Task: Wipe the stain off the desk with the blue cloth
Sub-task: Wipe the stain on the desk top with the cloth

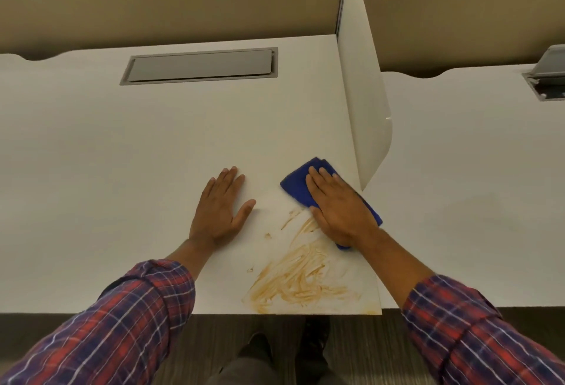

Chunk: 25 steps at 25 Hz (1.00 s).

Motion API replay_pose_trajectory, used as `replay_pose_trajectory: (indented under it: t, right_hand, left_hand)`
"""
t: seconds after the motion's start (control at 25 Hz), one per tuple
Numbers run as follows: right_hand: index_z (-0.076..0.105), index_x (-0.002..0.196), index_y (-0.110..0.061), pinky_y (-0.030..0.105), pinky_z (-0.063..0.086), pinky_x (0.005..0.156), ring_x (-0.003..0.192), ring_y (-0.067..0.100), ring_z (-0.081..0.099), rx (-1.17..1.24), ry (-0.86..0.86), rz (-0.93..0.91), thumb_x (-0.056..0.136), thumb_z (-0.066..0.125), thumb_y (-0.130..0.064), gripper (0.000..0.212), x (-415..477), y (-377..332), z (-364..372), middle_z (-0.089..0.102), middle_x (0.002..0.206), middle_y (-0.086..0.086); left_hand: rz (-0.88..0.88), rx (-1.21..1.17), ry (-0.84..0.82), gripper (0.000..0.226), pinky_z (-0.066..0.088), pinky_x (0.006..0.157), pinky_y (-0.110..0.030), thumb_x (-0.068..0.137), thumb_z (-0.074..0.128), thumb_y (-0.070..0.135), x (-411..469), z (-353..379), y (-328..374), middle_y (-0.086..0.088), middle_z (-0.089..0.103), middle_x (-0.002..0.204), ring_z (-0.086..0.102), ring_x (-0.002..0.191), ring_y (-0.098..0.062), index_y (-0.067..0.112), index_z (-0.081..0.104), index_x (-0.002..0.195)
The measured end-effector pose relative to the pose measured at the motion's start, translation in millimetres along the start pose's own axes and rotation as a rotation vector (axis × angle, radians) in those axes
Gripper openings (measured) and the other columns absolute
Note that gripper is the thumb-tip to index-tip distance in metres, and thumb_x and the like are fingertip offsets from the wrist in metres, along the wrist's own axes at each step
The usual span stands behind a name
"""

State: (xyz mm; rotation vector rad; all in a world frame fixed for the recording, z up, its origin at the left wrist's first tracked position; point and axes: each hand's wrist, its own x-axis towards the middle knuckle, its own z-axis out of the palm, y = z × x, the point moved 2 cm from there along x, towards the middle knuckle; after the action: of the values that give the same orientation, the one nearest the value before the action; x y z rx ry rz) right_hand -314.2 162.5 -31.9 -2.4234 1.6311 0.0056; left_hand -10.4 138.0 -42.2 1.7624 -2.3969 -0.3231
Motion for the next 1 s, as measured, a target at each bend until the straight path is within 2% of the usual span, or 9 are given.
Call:
replay_pose_trajectory:
  t: [0.08, 0.2, 0.28, 0.4, 0.56, 0.68, 0.76, 0.88, 1.0]
  right_hand:
    - [0.009, 0.164, -0.009, 0.041, 0.008, 0.130, 0.161, 0.024, 0.007, 0.024, 0.003, -0.032, 0.104, 0.025, -0.038, 0.069, -22, -4, 6, 0.006, 0.173, 0.008]
    - [0.011, 0.163, -0.009, 0.037, 0.005, 0.130, 0.160, 0.023, 0.009, 0.076, 0.032, 0.070, 0.102, 0.024, -0.036, 0.068, -30, 9, 5, 0.008, 0.173, 0.006]
    - [0.013, 0.163, -0.005, 0.041, 0.008, 0.130, 0.160, 0.027, 0.011, 0.053, 0.064, 0.164, 0.104, 0.029, -0.033, 0.067, -19, 18, 3, 0.011, 0.173, 0.011]
    - [0.012, 0.163, -0.002, 0.046, 0.012, 0.130, 0.160, 0.032, 0.011, 0.031, 0.051, 0.238, 0.106, 0.035, -0.030, 0.067, 5, 8, 0, 0.012, 0.173, 0.016]
    - [0.012, 0.163, -0.001, 0.044, 0.009, 0.130, 0.160, 0.033, 0.010, 0.010, 0.018, 0.111, 0.107, 0.034, -0.032, 0.068, -5, -36, 6, 0.009, 0.173, 0.017]
    - [0.007, 0.164, -0.008, 0.036, 0.001, 0.130, 0.160, 0.021, 0.002, 0.052, 0.016, 0.054, 0.106, 0.028, -0.036, 0.067, -49, -50, 18, 0.002, 0.173, 0.007]
    - [0.005, 0.164, -0.012, 0.036, 0.003, 0.130, 0.160, 0.016, 0.000, 0.083, 0.024, 0.075, 0.107, 0.029, -0.035, 0.067, -67, -38, 19, 0.000, 0.173, 0.003]
    - [0.012, 0.163, -0.005, 0.037, 0.006, 0.130, 0.160, 0.025, 0.011, 0.074, 0.069, 0.200, 0.107, 0.039, -0.027, 0.066, -55, -21, 12, 0.010, 0.173, 0.011]
    - [0.016, 0.162, 0.001, 0.044, 0.012, 0.130, 0.159, 0.033, 0.014, 0.064, 0.098, 0.310, 0.107, 0.039, -0.027, 0.066, -20, -34, 6, 0.015, 0.171, 0.019]
  left_hand:
    - [-0.007, -0.009, -0.014, 0.083, 0.006, 0.134, -0.043, 0.102, 0.020, 0.070, 1, -4, 3, -0.004, 0.016, 0.177, 0.009, 0.165, -0.020, 0.017, 0.026, 0.166]
    - [-0.018, -0.047, -0.058, 0.087, 0.003, 0.134, -0.043, 0.100, 0.018, 0.072, -2, -8, 5, -0.003, 0.007, 0.178, 0.000, 0.165, -0.020, 0.018, 0.021, 0.168]
    - [-0.024, -0.093, -0.040, 0.087, 0.003, 0.134, -0.043, 0.100, 0.019, 0.073, -10, -10, 3, -0.002, 0.004, 0.178, -0.003, 0.165, -0.020, 0.018, 0.021, 0.168]
    - [-0.004, -0.061, -0.011, 0.085, 0.009, 0.133, -0.045, 0.102, 0.017, 0.073, -36, -9, -8, -0.005, 0.010, 0.178, 0.004, 0.165, -0.022, 0.018, 0.024, 0.167]
    - [-0.070, -0.038, -0.012, 0.087, 0.011, 0.133, -0.048, 0.101, 0.017, 0.072, -59, -11, -34, -0.007, 0.012, 0.178, 0.007, 0.165, -0.024, 0.017, 0.024, 0.167]
    - [-0.082, -0.034, -0.016, 0.088, 0.012, 0.133, -0.048, 0.100, 0.013, 0.075, -67, -10, -48, -0.006, 0.011, 0.178, 0.005, 0.165, -0.023, 0.019, 0.022, 0.167]
    - [-0.072, -0.019, -0.007, 0.086, 0.013, 0.133, -0.049, 0.101, 0.016, 0.074, -68, -9, -49, -0.006, 0.013, 0.178, 0.007, 0.165, -0.023, 0.019, 0.024, 0.167]
    - [-0.081, -0.019, -0.002, 0.085, 0.014, 0.133, -0.048, 0.101, 0.019, 0.072, -69, -11, -48, -0.006, 0.015, 0.177, 0.009, 0.165, -0.024, 0.018, 0.026, 0.166]
    - [-0.074, -0.015, -0.010, 0.084, 0.013, 0.133, -0.047, 0.102, 0.021, 0.071, -68, -11, -48, -0.006, 0.015, 0.177, 0.009, 0.165, -0.024, 0.018, 0.026, 0.166]
